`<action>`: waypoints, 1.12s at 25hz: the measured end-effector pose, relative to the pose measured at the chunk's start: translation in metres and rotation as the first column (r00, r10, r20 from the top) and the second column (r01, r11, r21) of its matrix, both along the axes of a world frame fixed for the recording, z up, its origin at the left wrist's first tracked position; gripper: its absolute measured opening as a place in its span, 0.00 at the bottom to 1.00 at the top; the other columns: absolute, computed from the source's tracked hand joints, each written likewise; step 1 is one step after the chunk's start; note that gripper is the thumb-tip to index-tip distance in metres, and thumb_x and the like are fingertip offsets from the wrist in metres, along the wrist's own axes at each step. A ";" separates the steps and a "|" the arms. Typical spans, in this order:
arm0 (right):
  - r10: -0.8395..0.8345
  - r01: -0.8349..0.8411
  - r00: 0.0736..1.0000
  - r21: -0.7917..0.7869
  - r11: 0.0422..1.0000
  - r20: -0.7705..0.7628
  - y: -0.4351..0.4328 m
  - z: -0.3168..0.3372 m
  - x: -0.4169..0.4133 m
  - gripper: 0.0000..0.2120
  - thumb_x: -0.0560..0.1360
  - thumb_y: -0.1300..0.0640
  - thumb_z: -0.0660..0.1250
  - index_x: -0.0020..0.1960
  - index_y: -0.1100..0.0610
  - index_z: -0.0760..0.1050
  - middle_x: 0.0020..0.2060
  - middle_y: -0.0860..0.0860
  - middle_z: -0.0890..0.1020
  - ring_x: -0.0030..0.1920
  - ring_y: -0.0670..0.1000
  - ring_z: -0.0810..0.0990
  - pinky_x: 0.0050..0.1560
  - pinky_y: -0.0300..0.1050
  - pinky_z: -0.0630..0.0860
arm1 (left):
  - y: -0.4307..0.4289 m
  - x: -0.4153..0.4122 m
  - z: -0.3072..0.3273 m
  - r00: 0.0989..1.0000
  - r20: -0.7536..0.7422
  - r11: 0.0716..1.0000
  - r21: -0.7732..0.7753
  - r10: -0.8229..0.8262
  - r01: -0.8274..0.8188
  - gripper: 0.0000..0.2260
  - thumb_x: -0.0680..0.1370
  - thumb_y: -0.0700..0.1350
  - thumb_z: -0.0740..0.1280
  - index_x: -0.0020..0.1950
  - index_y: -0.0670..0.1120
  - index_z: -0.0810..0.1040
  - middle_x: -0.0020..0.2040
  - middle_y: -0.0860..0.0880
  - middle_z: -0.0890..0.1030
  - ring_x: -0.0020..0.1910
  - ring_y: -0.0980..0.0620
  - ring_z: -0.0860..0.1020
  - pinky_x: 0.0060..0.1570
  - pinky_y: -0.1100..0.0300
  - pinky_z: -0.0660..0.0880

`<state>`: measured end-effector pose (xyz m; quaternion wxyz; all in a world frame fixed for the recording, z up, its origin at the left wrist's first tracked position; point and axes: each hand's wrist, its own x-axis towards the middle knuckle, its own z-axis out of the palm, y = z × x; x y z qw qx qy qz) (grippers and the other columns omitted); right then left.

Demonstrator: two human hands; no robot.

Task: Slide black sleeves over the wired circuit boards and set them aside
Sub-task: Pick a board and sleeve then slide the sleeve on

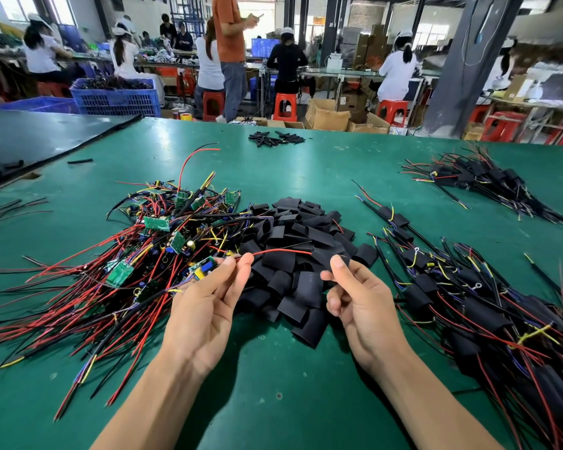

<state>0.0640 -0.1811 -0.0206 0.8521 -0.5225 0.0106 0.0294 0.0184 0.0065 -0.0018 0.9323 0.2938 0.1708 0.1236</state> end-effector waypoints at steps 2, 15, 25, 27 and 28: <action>0.004 -0.001 1.000 0.074 0.997 -0.030 0.001 0.001 0.000 0.08 0.67 0.51 0.74 0.41 0.53 0.80 0.37 0.53 0.84 0.23 0.45 0.69 0.25 0.35 0.65 | -0.001 0.000 0.000 1.000 -0.008 1.000 -0.001 -0.010 0.010 0.04 0.76 0.32 0.66 0.50 0.32 0.79 0.49 0.38 0.85 0.49 0.46 0.86 0.41 0.64 0.81; 0.054 -0.048 0.996 0.076 0.996 -0.074 -0.002 0.007 0.000 0.10 0.65 0.52 0.73 0.43 0.55 0.76 0.34 0.51 0.82 0.23 0.44 0.68 0.25 0.35 0.63 | 0.001 0.001 -0.004 1.000 -0.018 0.994 0.107 -0.011 0.012 0.05 0.75 0.33 0.68 0.49 0.34 0.79 0.44 0.39 0.85 0.46 0.47 0.86 0.41 0.63 0.81; 0.193 -0.156 0.960 0.185 0.970 -0.202 -0.007 0.011 0.000 0.11 0.62 0.52 0.75 0.36 0.54 0.74 0.32 0.53 0.77 0.23 0.47 0.65 0.25 0.38 0.64 | 0.002 0.000 0.001 0.999 -0.033 0.997 0.071 -0.023 0.025 0.04 0.77 0.32 0.66 0.48 0.34 0.80 0.43 0.40 0.86 0.45 0.49 0.86 0.40 0.64 0.81; 0.222 -0.174 0.952 0.225 0.959 -0.209 -0.008 0.011 0.000 0.09 0.64 0.53 0.75 0.31 0.53 0.77 0.32 0.53 0.76 0.23 0.48 0.65 0.24 0.39 0.66 | 0.002 0.000 0.001 0.999 -0.036 0.998 0.066 -0.022 0.025 0.04 0.77 0.32 0.66 0.49 0.34 0.79 0.43 0.40 0.86 0.45 0.49 0.86 0.40 0.64 0.81; 0.234 -0.182 0.949 0.239 0.954 -0.209 -0.008 0.011 -0.001 0.09 0.66 0.53 0.74 0.30 0.52 0.77 0.32 0.53 0.76 0.24 0.48 0.65 0.24 0.40 0.67 | 0.002 -0.001 0.001 0.999 -0.037 0.998 0.064 -0.023 0.025 0.04 0.77 0.32 0.66 0.49 0.34 0.79 0.43 0.40 0.86 0.45 0.49 0.86 0.39 0.64 0.81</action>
